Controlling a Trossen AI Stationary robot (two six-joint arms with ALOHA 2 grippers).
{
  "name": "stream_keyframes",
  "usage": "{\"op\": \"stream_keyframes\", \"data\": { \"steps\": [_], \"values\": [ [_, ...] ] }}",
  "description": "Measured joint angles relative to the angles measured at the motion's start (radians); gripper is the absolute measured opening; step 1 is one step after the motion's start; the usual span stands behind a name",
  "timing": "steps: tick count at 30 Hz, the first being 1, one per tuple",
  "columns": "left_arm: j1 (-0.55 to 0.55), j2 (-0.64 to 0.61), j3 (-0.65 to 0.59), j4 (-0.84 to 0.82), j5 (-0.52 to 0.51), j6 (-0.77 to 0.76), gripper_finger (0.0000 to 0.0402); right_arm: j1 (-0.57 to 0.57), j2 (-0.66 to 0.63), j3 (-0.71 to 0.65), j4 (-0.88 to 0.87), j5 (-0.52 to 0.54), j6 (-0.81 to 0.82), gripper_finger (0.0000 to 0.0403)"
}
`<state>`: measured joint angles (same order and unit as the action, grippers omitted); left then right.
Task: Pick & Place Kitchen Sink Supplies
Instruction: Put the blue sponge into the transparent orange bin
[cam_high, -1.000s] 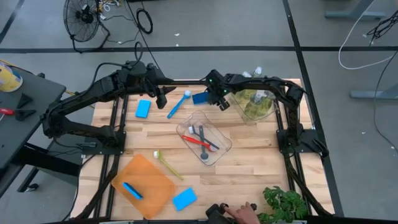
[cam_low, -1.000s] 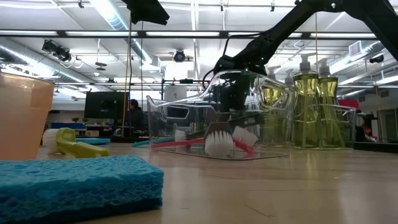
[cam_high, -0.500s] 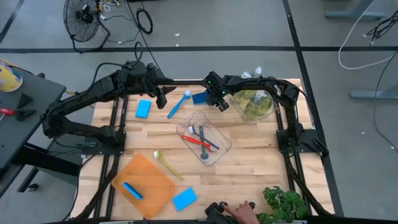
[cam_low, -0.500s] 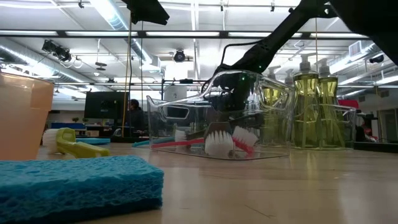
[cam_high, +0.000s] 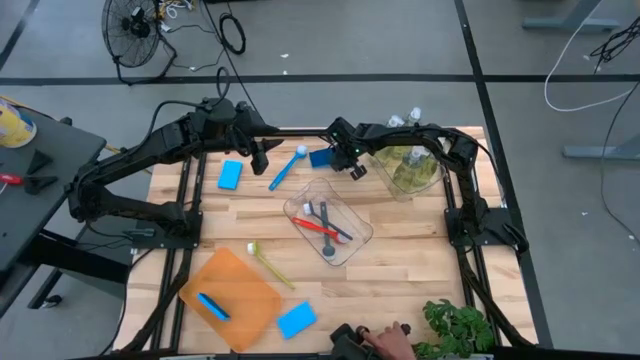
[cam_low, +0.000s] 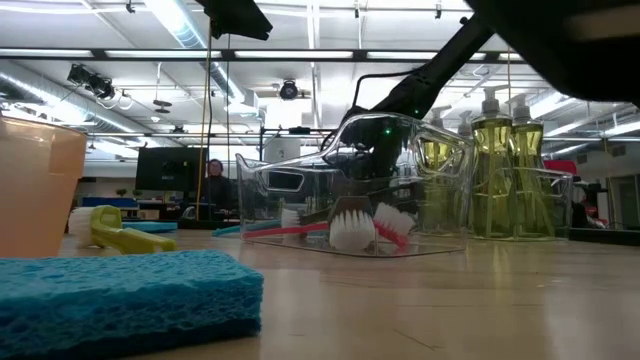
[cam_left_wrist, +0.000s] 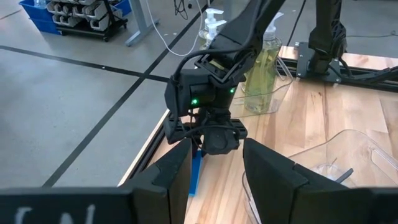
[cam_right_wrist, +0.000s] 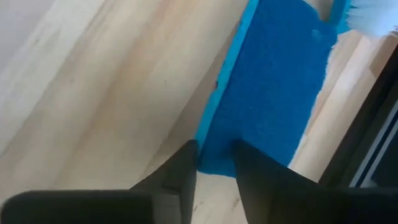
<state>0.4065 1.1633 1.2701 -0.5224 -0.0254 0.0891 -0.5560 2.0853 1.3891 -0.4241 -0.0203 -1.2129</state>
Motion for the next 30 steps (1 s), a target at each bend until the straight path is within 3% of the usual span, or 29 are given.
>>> {"op": "stream_keyframes", "data": {
  "steps": [9, 19, 30],
  "values": [
    [0.000, 0.000, 0.000, 0.000, 0.000, 0.001, 0.0151, 0.002, 0.000, 0.000, -0.013, 0.012, 0.000, 0.0009],
    [0.000, 0.000, 0.000, 0.001, 0.000, 0.001, 0.0151, 0.001, -0.016, -0.003, 0.002, 0.098, 0.001, 0.0002],
    [0.000, 0.000, 0.000, 0.004, 0.000, 0.002, 0.0151, 0.001, -0.182, -0.003, 0.022, 0.077, 0.120, 0.0001]
  ]
}}
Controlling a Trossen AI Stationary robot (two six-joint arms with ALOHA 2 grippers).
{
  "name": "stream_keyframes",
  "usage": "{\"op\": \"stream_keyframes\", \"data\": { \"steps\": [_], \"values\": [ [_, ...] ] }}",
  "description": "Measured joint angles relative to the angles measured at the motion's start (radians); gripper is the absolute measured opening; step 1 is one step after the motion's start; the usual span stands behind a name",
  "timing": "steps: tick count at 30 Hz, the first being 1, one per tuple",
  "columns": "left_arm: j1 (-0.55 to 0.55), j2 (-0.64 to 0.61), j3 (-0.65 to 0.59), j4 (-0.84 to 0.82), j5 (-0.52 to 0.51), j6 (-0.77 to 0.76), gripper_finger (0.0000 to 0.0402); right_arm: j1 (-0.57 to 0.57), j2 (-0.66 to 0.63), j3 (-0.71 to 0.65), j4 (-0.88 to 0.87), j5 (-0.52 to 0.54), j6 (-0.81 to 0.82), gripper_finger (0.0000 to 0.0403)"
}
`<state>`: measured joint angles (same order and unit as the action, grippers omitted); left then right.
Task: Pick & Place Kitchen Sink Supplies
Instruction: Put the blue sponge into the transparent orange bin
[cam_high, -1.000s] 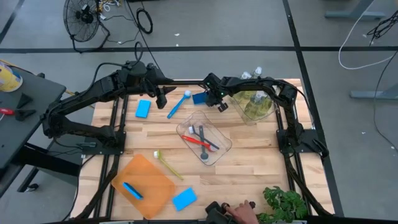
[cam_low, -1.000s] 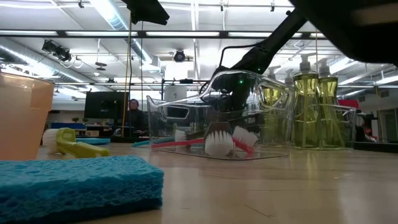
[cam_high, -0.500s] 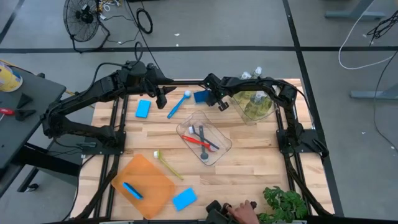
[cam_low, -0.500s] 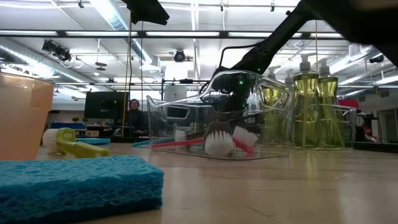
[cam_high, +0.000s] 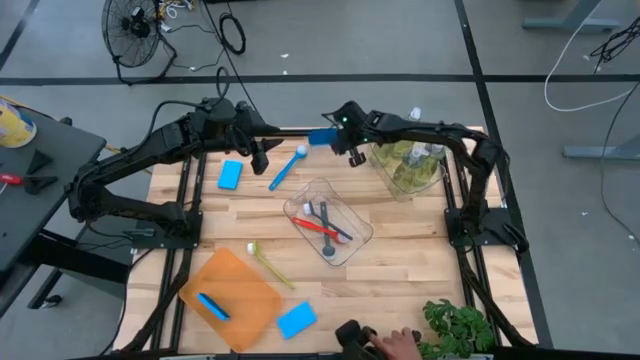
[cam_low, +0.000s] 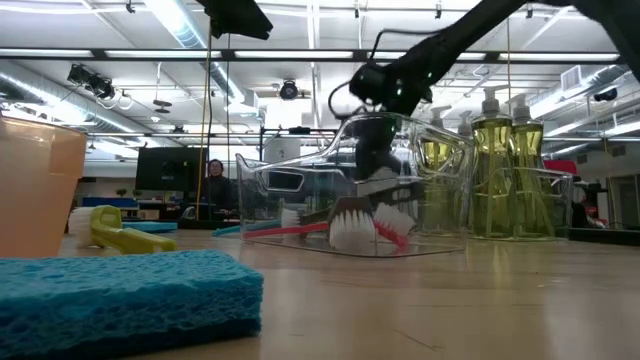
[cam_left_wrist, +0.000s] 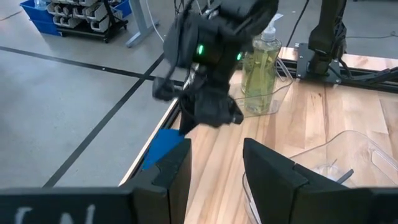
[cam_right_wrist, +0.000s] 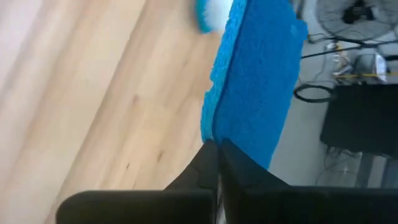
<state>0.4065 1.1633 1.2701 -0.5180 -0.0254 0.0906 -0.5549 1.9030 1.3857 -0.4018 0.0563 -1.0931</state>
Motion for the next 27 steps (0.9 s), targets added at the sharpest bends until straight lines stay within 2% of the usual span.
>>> {"op": "stream_keyframes", "data": {
  "steps": [8, 11, 15, 21, 27],
  "values": [
    [0.000, 0.000, 0.000, 0.061, 0.001, 0.001, 0.0151, 0.001, -0.171, 0.001, -0.036, -0.097, 0.238, 0.0000],
    [0.000, 0.000, 0.000, 0.100, 0.002, 0.001, 0.0151, 0.011, -0.237, 0.001, -0.034, -0.099, 0.299, 0.0000],
    [0.000, 0.000, 0.000, 0.176, 0.027, 0.000, 0.0151, 0.046, -0.314, 0.001, -0.026, -0.016, 0.274, 0.0000],
    [0.000, 0.000, 0.000, 0.238, 0.030, -0.007, 0.0151, 0.131, -0.373, 0.002, 0.022, 0.181, 0.092, 0.0000],
    [0.000, 0.000, 0.000, 0.238, 0.030, -0.110, 0.0151, 0.227, -0.380, 0.002, 0.108, 0.355, -0.069, 0.0000]
  ]
}}
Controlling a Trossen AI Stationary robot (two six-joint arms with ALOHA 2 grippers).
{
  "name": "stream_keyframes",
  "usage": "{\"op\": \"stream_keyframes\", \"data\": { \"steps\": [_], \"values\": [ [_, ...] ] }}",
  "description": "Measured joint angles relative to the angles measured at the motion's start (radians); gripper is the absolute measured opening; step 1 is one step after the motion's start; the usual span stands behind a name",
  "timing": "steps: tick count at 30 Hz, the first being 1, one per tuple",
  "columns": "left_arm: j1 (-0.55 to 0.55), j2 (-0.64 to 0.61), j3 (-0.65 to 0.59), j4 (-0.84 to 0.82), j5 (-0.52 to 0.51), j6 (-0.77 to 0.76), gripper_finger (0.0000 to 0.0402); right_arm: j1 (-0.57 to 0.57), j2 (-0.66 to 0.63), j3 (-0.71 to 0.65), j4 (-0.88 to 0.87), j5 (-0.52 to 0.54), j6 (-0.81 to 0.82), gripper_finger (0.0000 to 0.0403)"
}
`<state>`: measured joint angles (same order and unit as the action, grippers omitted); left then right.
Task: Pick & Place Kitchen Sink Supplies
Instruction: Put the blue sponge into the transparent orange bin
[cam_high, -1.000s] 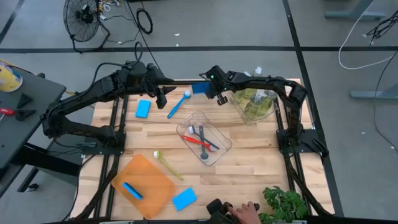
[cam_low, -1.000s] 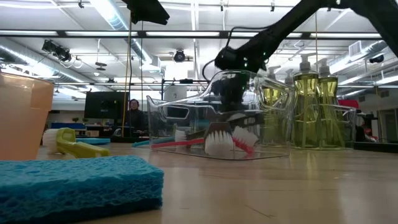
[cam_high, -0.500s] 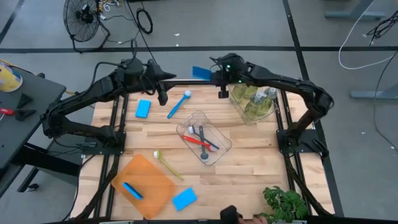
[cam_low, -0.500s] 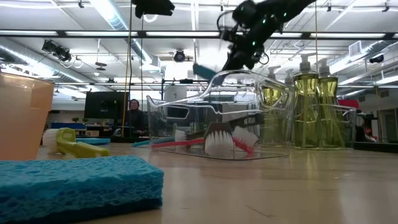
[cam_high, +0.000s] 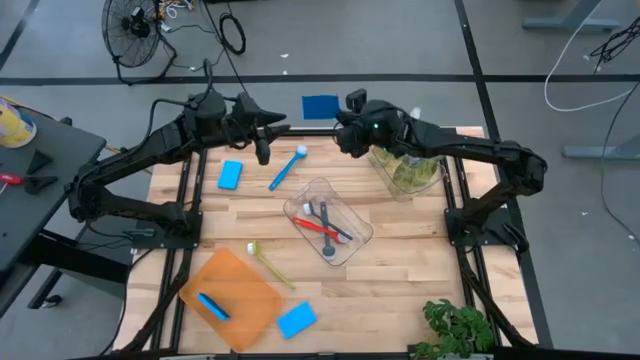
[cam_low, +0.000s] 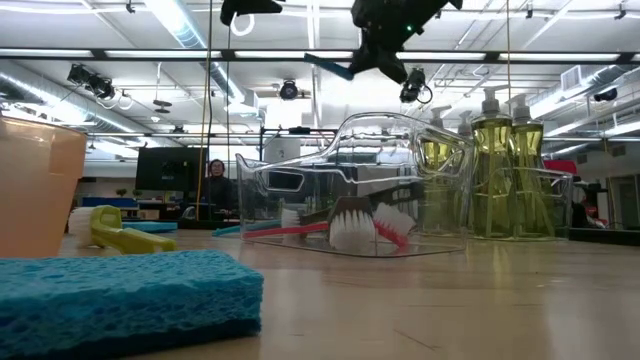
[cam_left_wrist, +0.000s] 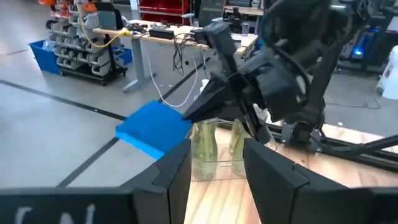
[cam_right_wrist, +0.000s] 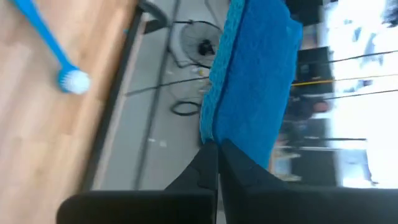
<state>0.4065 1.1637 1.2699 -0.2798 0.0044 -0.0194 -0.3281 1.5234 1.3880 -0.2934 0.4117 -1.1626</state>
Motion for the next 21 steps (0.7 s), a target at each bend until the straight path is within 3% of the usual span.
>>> {"op": "stream_keyframes", "data": {
  "steps": [9, 16, 21],
  "values": [
    [0.000, 0.000, 0.000, -0.002, -0.010, -0.268, 0.0151, 0.095, 0.000, 0.000, 0.198, 0.180, -0.150, 0.0000],
    [0.000, 0.000, 0.000, -0.002, -0.011, -0.446, 0.0152, 0.158, 0.000, 0.000, 0.275, 0.195, -0.283, 0.0000],
    [0.000, 0.000, 0.000, -0.002, -0.011, -0.494, 0.0152, 0.193, 0.000, 0.000, 0.277, 0.210, -0.289, 0.0000]
  ]
}}
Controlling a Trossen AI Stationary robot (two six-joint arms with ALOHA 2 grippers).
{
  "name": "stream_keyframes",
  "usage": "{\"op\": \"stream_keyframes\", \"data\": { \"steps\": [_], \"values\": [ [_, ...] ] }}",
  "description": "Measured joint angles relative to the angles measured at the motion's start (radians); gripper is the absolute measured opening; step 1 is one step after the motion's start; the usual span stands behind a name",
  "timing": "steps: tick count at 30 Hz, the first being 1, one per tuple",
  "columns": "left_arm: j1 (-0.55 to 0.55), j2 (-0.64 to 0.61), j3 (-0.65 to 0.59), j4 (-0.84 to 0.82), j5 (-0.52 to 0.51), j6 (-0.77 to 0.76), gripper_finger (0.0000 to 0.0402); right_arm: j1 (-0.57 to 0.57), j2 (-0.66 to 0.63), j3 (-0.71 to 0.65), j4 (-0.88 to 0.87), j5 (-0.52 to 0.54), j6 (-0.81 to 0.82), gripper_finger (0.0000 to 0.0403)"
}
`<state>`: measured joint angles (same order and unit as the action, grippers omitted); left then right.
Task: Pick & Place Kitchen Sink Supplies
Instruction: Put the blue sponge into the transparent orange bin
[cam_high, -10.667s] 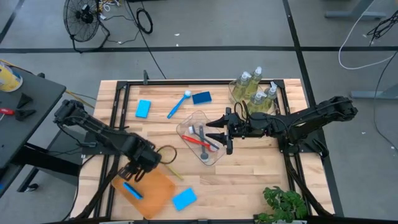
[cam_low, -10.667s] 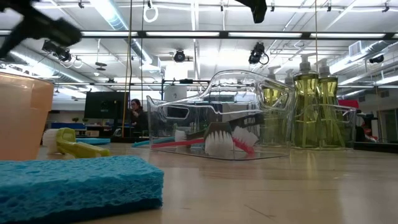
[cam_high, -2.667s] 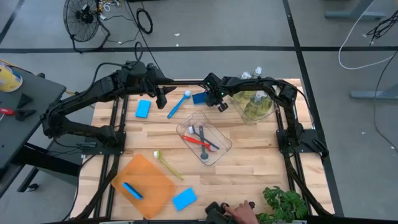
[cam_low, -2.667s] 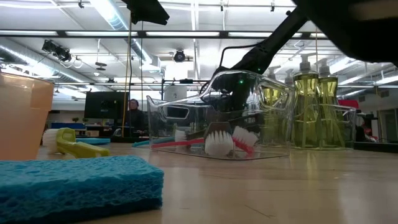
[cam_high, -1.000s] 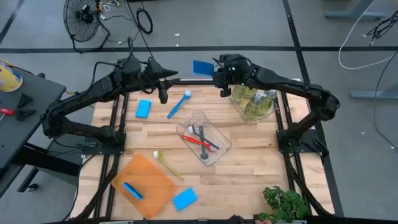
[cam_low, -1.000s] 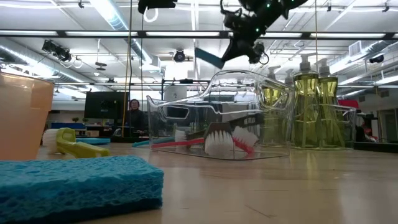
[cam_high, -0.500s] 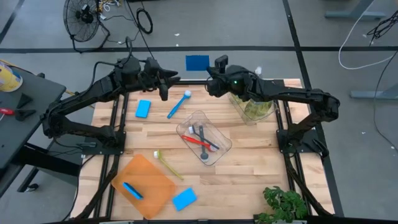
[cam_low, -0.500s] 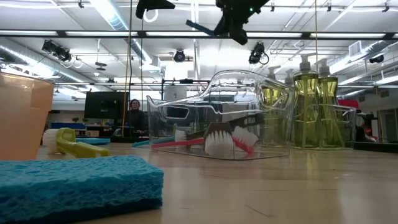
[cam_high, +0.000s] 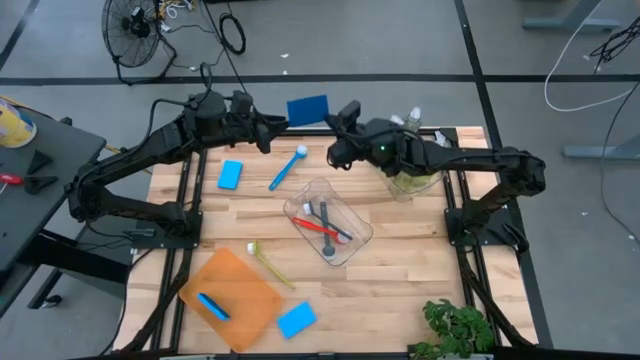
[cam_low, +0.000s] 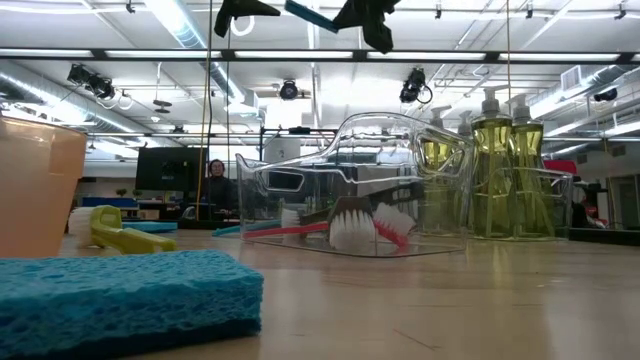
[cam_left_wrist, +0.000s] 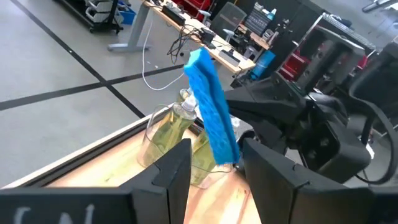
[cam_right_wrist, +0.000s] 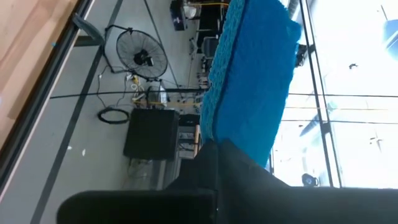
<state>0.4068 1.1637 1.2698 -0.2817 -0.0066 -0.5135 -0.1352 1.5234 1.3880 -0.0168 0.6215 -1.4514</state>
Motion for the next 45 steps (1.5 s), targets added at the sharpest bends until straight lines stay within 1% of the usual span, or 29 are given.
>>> {"op": "stream_keyframes", "data": {
  "steps": [13, 23, 29, 33, 41, 45],
  "values": [
    [0.000, 0.000, 0.000, 0.001, 0.006, -0.006, 0.0152, 0.052, 0.000, 0.000, 0.015, 0.002, 0.032, 0.0000],
    [0.000, 0.000, 0.000, 0.004, 0.064, -0.082, 0.0152, 0.080, 0.000, -0.001, 0.055, -0.032, 0.033, 0.0000],
    [-0.001, 0.000, 0.000, 0.045, 0.105, -0.078, 0.0149, 0.085, 0.000, -0.001, 0.058, -0.038, 0.033, 0.0000],
    [0.000, 0.000, 0.000, 0.059, 0.105, -0.078, 0.0130, 0.085, 0.000, -0.001, 0.059, -0.038, 0.033, 0.0000],
    [0.000, 0.000, 0.000, 0.060, 0.106, -0.077, 0.0058, 0.085, 0.000, -0.001, 0.058, -0.038, 0.033, 0.0011],
    [0.000, 0.000, 0.000, 0.060, 0.107, -0.077, 0.0037, 0.085, 0.000, -0.001, 0.058, -0.038, 0.033, 0.0014]
  ]
}}
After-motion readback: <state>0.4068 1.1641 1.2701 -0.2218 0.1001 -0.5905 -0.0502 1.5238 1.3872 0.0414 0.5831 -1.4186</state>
